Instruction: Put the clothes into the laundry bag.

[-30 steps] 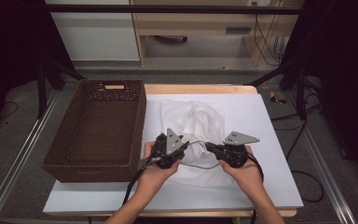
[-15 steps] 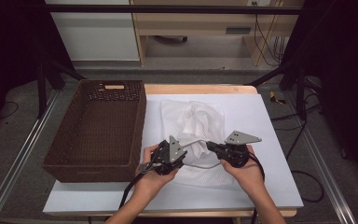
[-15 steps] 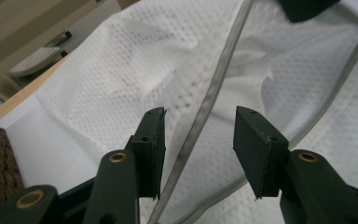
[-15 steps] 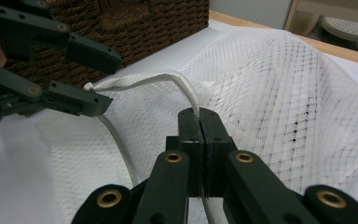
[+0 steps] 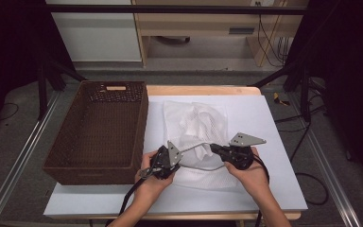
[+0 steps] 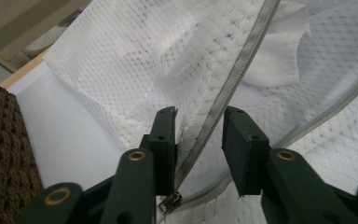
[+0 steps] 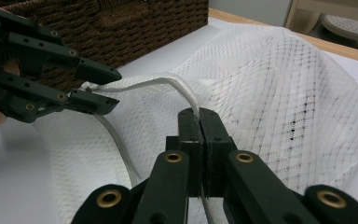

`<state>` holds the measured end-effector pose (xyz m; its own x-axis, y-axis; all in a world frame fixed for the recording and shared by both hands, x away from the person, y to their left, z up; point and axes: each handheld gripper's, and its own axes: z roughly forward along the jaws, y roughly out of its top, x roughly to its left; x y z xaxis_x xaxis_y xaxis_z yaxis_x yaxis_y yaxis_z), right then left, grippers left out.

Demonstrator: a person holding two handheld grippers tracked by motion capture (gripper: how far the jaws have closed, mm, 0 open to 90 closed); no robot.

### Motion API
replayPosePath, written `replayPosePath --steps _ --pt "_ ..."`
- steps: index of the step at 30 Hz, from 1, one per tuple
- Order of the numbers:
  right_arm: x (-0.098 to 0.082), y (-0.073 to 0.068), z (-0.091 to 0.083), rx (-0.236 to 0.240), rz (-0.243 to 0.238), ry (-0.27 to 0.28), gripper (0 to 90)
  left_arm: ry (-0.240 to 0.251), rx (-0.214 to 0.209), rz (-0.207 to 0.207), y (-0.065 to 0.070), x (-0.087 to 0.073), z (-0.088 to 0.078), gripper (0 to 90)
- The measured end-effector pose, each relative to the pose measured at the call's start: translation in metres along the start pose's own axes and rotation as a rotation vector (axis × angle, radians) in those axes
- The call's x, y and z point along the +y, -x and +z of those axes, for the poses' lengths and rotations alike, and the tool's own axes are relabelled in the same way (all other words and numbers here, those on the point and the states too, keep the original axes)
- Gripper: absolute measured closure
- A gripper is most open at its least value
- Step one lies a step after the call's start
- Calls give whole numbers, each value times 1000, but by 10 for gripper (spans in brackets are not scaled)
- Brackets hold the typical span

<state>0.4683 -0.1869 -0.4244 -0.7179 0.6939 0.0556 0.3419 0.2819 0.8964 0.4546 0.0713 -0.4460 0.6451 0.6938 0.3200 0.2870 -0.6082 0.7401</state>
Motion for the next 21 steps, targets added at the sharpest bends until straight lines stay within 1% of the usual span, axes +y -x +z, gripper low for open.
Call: replayPosePath --steps 1,3,4,6,7,10,11,12,14,15,21 --pt "0 0 0 2 -1 -3 890 -5 1 2 0 -1 0 688" --pt "-1 0 1 5 -5 -9 891 1 2 -5 -1 -2 -1 754" --pt "-1 0 1 7 -8 -14 890 1 -4 -8 -1 -3 -1 803" --pt "-2 1 2 10 -16 -23 890 -2 -18 -25 -3 -3 -3 847" --pt "-3 1 3 12 -16 -29 890 -3 -26 -27 -3 -3 -4 869" --pt "-4 1 5 16 -29 -47 890 4 -28 -20 -3 -3 -10 882" --pt "-5 1 5 19 -33 -53 890 0 -35 -30 -2 -3 -12 882" --pt "-5 1 4 21 -36 -59 890 8 -35 -27 -3 -3 -14 883" --pt "-5 2 4 27 -44 -73 890 9 -48 -44 -2 -2 -19 883" --pt "-5 2 3 29 -47 -79 890 10 -52 -47 -2 -2 -21 883" --pt "-1 3 -5 34 -71 -85 889 23 -72 -43 3 3 -32 884"
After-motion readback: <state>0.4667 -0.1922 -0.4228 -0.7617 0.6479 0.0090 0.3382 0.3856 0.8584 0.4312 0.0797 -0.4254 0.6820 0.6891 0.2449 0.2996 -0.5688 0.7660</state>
